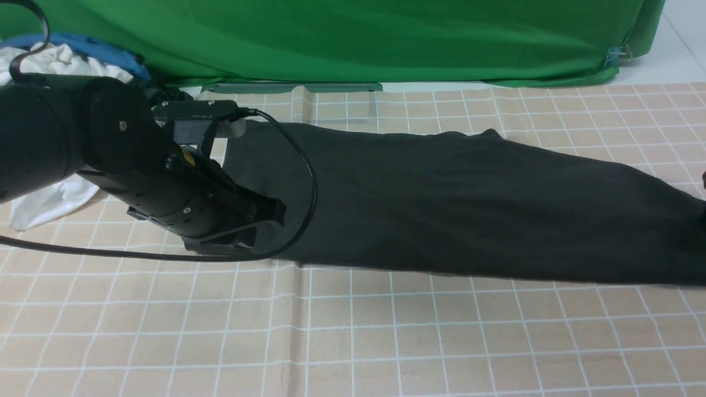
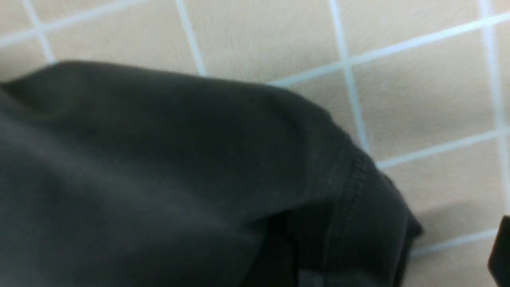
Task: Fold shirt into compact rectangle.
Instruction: 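Pull the folded dark garment lengthwise by its ends to straighten it flat on the table, then fold the right end of the dark garment over onto its left end with the right gripper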
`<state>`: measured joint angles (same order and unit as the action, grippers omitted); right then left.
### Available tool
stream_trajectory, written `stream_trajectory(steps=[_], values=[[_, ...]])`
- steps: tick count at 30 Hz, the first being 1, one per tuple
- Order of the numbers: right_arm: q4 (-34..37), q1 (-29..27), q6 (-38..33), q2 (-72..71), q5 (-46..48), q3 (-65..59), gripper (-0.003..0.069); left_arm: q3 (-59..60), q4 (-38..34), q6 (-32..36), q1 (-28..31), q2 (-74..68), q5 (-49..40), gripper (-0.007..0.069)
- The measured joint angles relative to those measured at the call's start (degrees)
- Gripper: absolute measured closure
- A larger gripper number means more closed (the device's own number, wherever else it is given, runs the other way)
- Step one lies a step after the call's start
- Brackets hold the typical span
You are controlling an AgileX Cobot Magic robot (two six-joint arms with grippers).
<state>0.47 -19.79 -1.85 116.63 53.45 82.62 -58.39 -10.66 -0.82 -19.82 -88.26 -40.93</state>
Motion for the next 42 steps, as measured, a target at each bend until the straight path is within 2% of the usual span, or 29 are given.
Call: stream_trajectory(steps=[2,4,9,10,11,14,22,25,29,33,35,37,42], values=[[0.06,0.0,-0.07,1.24,0.0,0.0,0.0002,0.0,0.05,0.0,0.0,0.0,0.0,0.0606],[0.78,0.0,-0.25,1.68,0.21,0.41,0.0071,0.0,0.05,0.0,0.0,0.0,0.0,0.0606],[2.9,0.05,-1.36,1.87,0.4,0.45,0.0361,0.0,0.05,0.0,0.0,0.0,0.05,0.0606],[3.51,0.17,-1.77,1.87,0.53,0.45,0.0483,0.0,0.05,0.0,0.0,0.06,0.05,0.0606],[3.55,0.16,-1.9,1.87,0.59,0.48,0.052,0.0,0.05,0.0,0.0,0.06,0.05,0.0606],[3.28,0.16,-2.92,1.91,1.21,1.07,0.0525,0.0,0.05,0.0,0.0,0.06,0.0,0.0606],[0.89,0.11,-3.18,-0.94,13.24,10.13,0.0524,0.0,0.96,-0.06,0.0,0.18,-1.08,0.0606],[2.23,0.85,-2.5,-4.39,15.45,14.57,0.0524,0.0,1.95,-0.32,0.0,0.94,-1.49,0.0606],[5.33,3.61,-2.45,-6.74,15.96,18.28,0.0524,-0.07,6.26,-4.17,0.0,3.93,-1.88,0.0606],[10.54,10.86,-2.39,-7.42,16.26,22.49,0.0524,-2.4,13.55,-9.24,0.4,9.39,-5.55,0.0606],[11.81,13.83,-2.33,-7.42,16.26,23.35,0.0524,-3.37,14.42,-9.76,1.04,10.91,-7.43,0.0606],[13.83,19.72,-2.12,-7.42,14.77,24.94,0.0524,-4.25,15.08,-10.13,2.66,13.28,-10.25,0.0606],[15.43,29.73,0.67,-5.84,10.03,27.57,0.0524,-4.45,15.44,-10.19,6.42,17.3,-13.93,0.0606]])
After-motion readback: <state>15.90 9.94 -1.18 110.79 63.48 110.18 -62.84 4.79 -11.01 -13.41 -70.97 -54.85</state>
